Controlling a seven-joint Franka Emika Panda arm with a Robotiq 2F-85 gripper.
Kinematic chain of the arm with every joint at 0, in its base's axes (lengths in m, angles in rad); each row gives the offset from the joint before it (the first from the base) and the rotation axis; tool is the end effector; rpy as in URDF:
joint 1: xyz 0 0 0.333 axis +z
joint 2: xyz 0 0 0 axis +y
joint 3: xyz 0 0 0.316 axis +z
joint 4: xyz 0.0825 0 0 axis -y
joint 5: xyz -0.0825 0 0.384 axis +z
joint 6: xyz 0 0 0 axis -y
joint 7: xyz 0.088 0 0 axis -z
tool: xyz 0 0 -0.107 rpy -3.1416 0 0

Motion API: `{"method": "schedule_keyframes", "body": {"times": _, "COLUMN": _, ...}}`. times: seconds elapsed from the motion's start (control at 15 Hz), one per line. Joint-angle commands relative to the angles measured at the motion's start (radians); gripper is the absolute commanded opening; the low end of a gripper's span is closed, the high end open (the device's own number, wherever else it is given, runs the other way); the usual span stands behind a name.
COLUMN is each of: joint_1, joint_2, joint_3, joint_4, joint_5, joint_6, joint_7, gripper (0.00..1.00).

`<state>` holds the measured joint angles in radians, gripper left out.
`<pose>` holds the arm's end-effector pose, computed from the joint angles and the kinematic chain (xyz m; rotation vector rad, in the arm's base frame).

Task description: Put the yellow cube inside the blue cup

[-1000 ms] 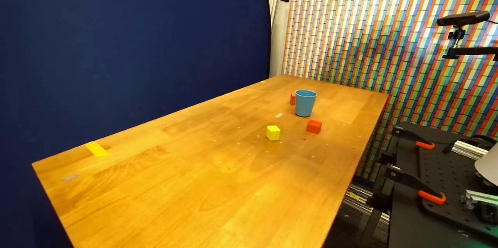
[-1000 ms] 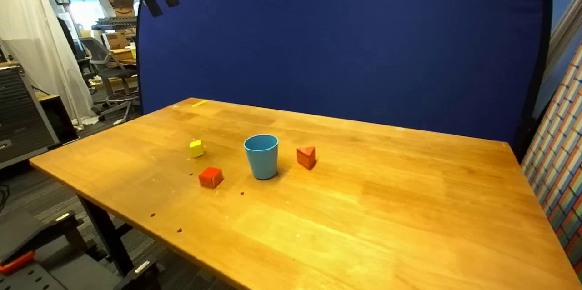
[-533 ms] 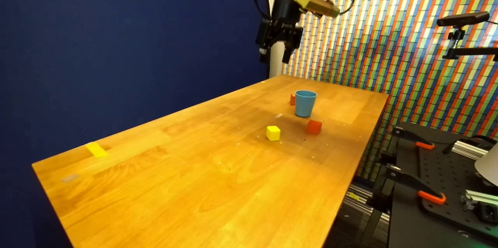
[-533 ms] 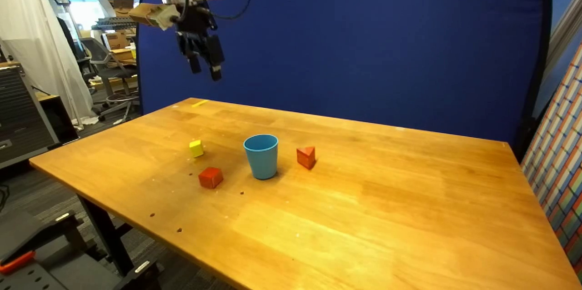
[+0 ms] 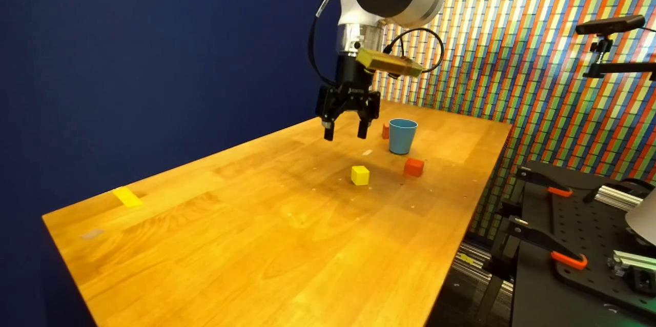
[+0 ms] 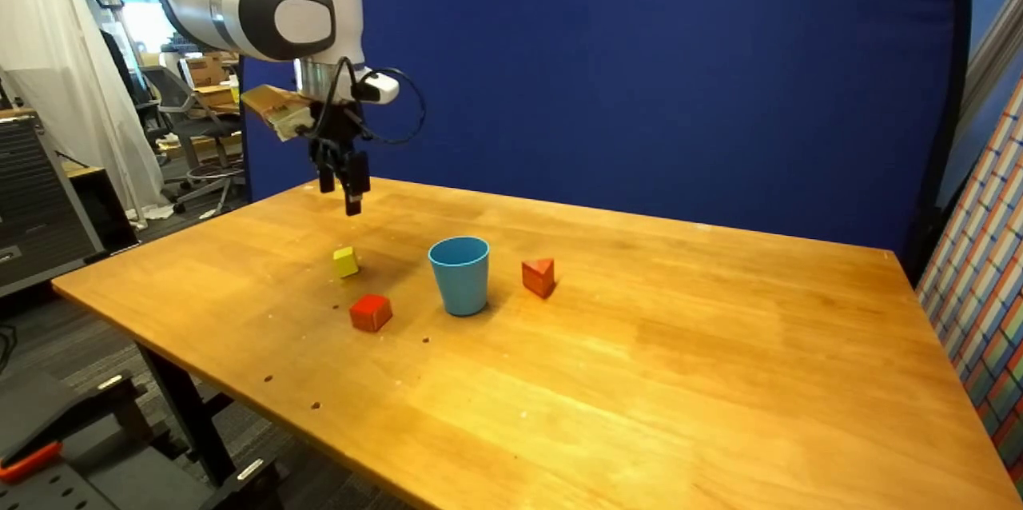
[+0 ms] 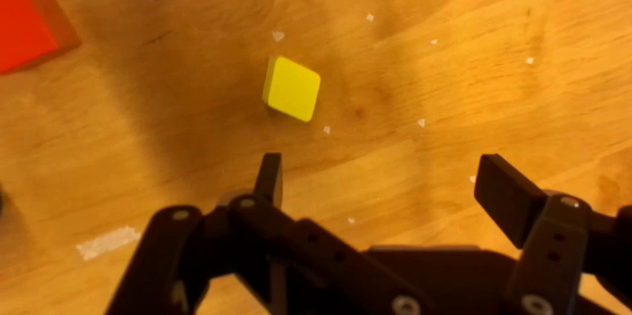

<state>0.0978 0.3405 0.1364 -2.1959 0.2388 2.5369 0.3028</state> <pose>0.5430 0.1272 0.2289 -2.9386 0.4040 0.0719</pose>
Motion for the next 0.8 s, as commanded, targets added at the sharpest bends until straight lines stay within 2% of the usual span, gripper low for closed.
{"method": "schedule_keyframes", "body": {"times": 0.0, "joint_1": 0.076, "joint_2": 0.065, "joint_3": -0.06, "joint_4": 0.04, "joint_5": -0.047, "joint_6": -0.031, "joint_7": 0.177, "gripper": 1.0}}
{"method": "schedule_keyframes", "body": {"times": 0.27, "joint_1": 0.127, "joint_2": 0.11, "joint_3": -0.111, "joint_4": 0.048, "joint_5": -0.08, "joint_6": -0.055, "joint_7": 0.316, "gripper": 1.0}}
{"method": "schedule_keyframes", "body": {"times": 0.53, "joint_1": 0.129, "joint_2": 0.158, "joint_3": -0.127, "joint_4": 0.077, "joint_5": -0.085, "joint_6": -0.068, "joint_7": 0.353, "gripper": 1.0}}
{"method": "schedule_keyframes", "body": {"times": 0.6, "joint_1": 0.13, "joint_2": 0.167, "joint_3": -0.131, "joint_4": 0.083, "joint_5": -0.087, "joint_6": -0.071, "joint_7": 0.358, "gripper": 0.75}}
{"method": "schedule_keyframes", "body": {"times": 0.67, "joint_1": 0.132, "joint_2": 0.175, "joint_3": -0.14, "joint_4": 0.088, "joint_5": -0.093, "joint_6": -0.076, "joint_7": 0.369, "gripper": 0.73}}
{"method": "schedule_keyframes", "body": {"times": 0.73, "joint_1": 0.125, "joint_2": 0.183, "joint_3": -0.137, "joint_4": 0.091, "joint_5": -0.084, "joint_6": -0.075, "joint_7": 0.362, "gripper": 0.66}}
